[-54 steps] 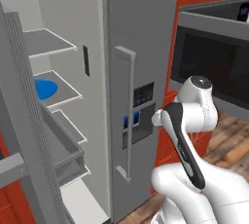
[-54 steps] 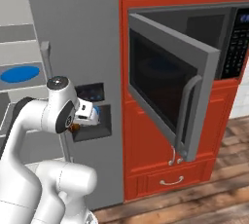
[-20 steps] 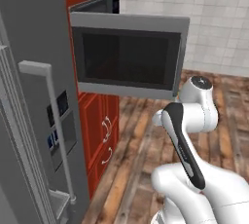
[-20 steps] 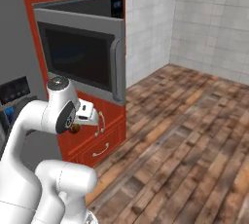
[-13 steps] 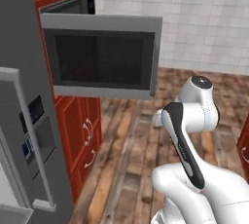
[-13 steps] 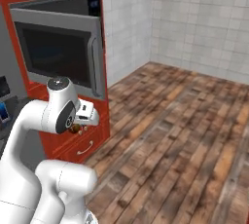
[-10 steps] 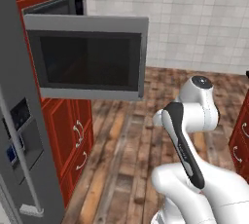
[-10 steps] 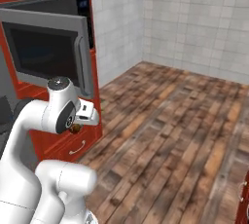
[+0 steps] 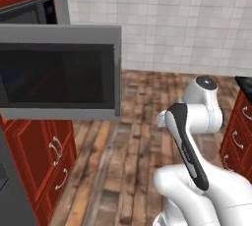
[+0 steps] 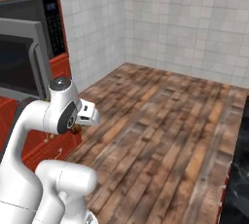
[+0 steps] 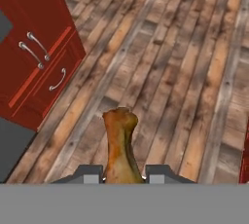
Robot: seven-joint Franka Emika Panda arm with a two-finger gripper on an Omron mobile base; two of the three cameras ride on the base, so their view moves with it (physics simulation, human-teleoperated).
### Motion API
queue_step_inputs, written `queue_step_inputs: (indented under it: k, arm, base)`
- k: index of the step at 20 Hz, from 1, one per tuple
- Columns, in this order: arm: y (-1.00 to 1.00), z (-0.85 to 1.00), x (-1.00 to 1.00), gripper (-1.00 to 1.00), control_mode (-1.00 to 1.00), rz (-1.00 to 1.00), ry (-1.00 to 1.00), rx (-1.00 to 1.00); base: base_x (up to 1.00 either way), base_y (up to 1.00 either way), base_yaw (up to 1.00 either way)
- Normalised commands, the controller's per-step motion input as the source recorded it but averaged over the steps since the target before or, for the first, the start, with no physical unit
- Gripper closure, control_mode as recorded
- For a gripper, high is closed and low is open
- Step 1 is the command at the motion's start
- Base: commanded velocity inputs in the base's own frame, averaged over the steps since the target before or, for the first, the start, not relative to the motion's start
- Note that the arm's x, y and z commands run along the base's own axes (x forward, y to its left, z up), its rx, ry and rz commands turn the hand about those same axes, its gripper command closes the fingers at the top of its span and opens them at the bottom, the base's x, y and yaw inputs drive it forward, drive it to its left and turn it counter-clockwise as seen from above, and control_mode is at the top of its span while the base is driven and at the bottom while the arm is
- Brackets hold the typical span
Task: Transport the chicken drumstick from the fridge to the microwave and turn on the microwave.
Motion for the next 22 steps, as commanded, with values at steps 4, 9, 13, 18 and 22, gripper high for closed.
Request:
queue_step_inputs:
  k: [4, 9, 13, 18, 22]
  arm:
    - [0.0, 0.0, 0.0, 1.0, 1.0, 0.0, 0.0, 0.0]
    - [0.0, 0.0, 0.0, 1.0, 1.0, 0.0, 0.0, 0.0]
    - [0.0, 0.0, 0.0, 1.0, 1.0, 0.0, 0.0, 0.0]
    - [0.0, 0.0, 0.0, 1.0, 1.0, 0.0, 0.0, 0.0]
    - [0.0, 0.0, 0.0, 1.0, 1.0, 0.0, 0.0, 0.0]
  base:
    - [0.66, -0.39, -0.02]
    - [0.68, -0.42, 0.0]
    - [0.67, -0.44, 0.03]
    - [0.57, -0.38, 0.14]
    - [0.38, -0.28, 0.23]
